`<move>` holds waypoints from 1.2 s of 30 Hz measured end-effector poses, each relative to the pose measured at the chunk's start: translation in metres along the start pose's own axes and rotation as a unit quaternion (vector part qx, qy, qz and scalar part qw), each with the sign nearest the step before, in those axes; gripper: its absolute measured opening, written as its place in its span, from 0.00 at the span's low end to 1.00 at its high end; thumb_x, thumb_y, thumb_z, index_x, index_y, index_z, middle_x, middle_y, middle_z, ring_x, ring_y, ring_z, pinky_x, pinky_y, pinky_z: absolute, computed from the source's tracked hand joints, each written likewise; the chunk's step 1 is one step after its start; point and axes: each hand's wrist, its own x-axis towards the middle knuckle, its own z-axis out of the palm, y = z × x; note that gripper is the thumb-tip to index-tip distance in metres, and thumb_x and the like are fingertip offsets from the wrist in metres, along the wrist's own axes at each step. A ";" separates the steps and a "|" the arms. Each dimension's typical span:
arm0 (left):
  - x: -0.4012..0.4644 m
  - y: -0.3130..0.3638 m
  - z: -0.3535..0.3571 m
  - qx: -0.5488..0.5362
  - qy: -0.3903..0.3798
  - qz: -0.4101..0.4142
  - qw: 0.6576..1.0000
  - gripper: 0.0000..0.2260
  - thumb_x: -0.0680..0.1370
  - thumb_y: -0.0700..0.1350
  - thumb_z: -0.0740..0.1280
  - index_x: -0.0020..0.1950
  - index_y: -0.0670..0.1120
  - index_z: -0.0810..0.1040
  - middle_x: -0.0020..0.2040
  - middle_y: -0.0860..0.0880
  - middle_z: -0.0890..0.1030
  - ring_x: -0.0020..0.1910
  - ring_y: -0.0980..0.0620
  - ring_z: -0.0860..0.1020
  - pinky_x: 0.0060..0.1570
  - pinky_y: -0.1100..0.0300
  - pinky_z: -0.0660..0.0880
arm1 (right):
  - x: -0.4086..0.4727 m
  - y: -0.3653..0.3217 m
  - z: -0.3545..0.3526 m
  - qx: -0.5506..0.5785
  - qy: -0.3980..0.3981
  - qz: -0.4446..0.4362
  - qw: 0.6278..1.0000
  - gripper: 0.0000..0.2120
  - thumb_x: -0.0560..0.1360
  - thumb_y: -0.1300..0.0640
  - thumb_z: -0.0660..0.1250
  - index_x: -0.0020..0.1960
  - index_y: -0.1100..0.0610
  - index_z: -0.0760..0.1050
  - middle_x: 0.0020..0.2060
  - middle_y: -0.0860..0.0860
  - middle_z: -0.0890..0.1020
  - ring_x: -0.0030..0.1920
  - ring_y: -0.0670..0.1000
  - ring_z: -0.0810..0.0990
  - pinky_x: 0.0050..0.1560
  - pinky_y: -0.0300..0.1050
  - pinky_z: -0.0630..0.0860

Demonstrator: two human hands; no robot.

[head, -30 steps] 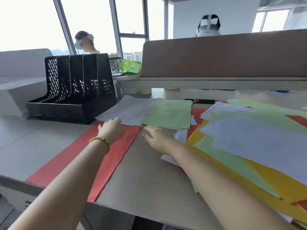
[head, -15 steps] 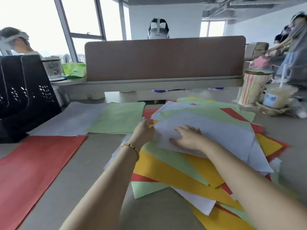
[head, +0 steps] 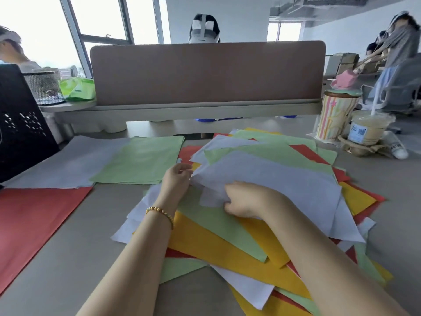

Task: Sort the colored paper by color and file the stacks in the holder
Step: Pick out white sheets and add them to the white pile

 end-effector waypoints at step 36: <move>-0.022 0.020 0.008 0.045 0.102 0.085 0.990 0.19 0.83 0.46 0.52 0.31 0.45 0.59 0.34 0.47 0.65 0.34 0.47 0.63 0.29 0.58 0.54 | 0.003 0.049 -0.005 0.563 0.147 0.186 0.792 0.25 0.82 0.47 0.48 0.74 0.60 0.58 0.72 0.56 0.65 0.72 0.55 0.64 0.70 0.49 0.59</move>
